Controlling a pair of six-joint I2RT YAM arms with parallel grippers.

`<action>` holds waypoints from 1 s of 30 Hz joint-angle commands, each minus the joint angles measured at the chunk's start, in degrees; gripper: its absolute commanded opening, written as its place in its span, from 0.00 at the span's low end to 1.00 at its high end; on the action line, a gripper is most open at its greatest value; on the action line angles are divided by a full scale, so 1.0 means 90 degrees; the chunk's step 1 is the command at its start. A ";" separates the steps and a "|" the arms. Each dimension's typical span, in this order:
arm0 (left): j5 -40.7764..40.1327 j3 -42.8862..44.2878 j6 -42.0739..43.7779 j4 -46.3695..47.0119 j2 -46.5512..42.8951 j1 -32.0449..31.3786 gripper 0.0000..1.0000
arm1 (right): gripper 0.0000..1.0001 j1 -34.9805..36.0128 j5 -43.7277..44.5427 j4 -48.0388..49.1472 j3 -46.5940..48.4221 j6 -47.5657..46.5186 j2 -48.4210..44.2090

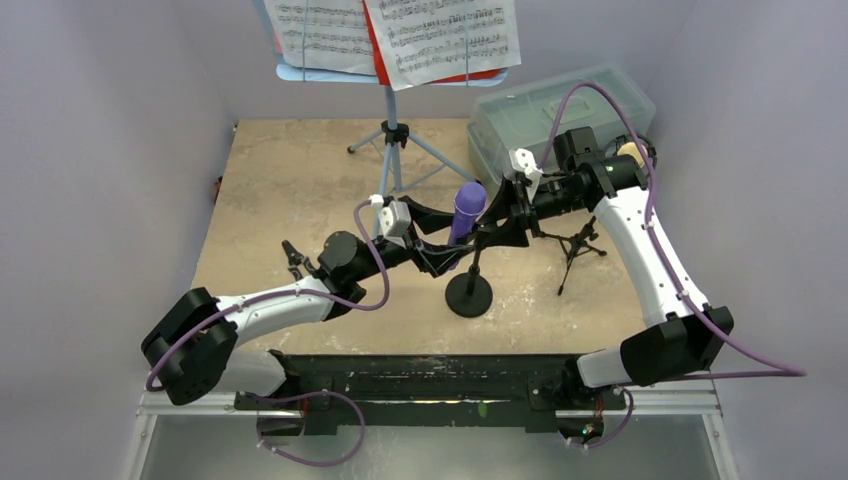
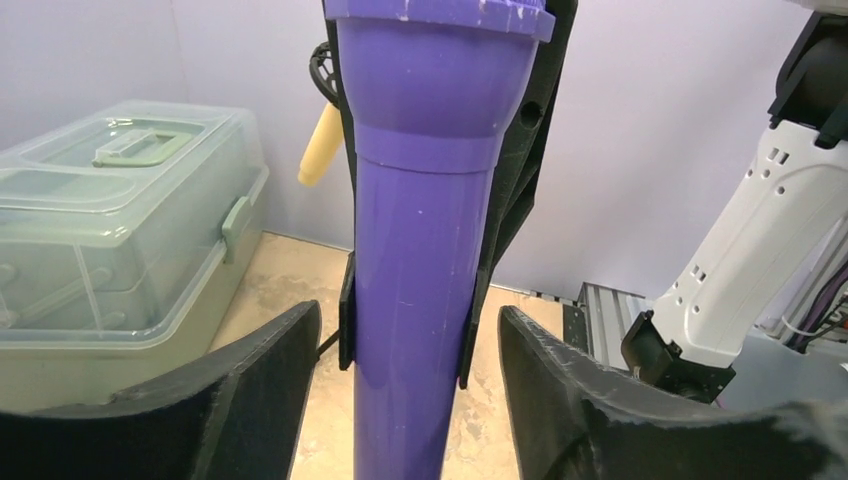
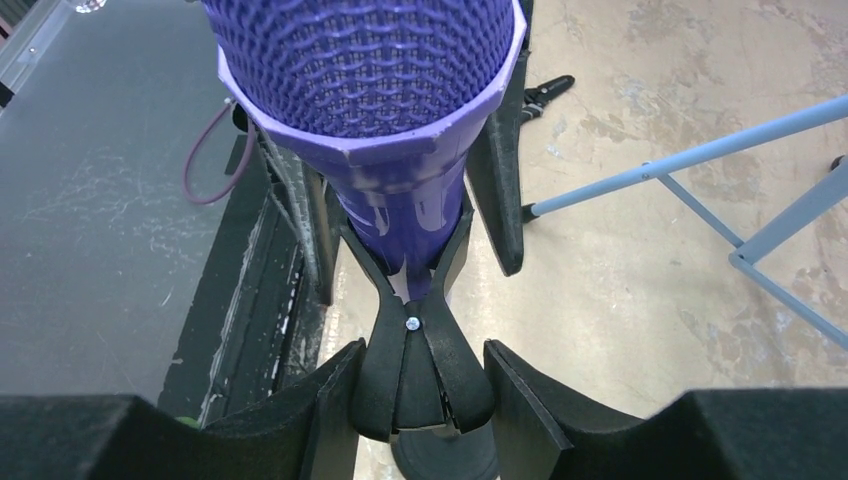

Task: Pack up the instrument practice props
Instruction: Remove the microphone from the microphone stand.

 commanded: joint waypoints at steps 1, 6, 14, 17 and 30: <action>-0.0242 -0.0033 -0.0228 0.0088 -0.0310 0.0029 0.74 | 0.49 0.0036 0.0102 0.0214 0.0041 0.0142 -0.0160; -0.0467 0.0072 -0.0353 -0.0267 -0.0719 0.0029 0.88 | 0.49 0.0034 0.0125 0.0281 -0.0003 0.0207 -0.0195; -0.0382 0.0810 -0.0195 -0.0939 -0.0615 0.0028 0.88 | 0.48 0.0032 0.0134 0.0318 -0.0037 0.0243 -0.0223; -0.0280 0.1101 -0.0090 -0.1243 -0.0418 0.0029 0.85 | 0.48 0.0033 0.0143 0.0337 -0.0051 0.0271 -0.0243; 0.0123 0.1562 0.0113 -0.1714 -0.0224 0.0028 0.00 | 0.09 0.0035 0.0242 0.0475 -0.0176 0.0396 -0.0325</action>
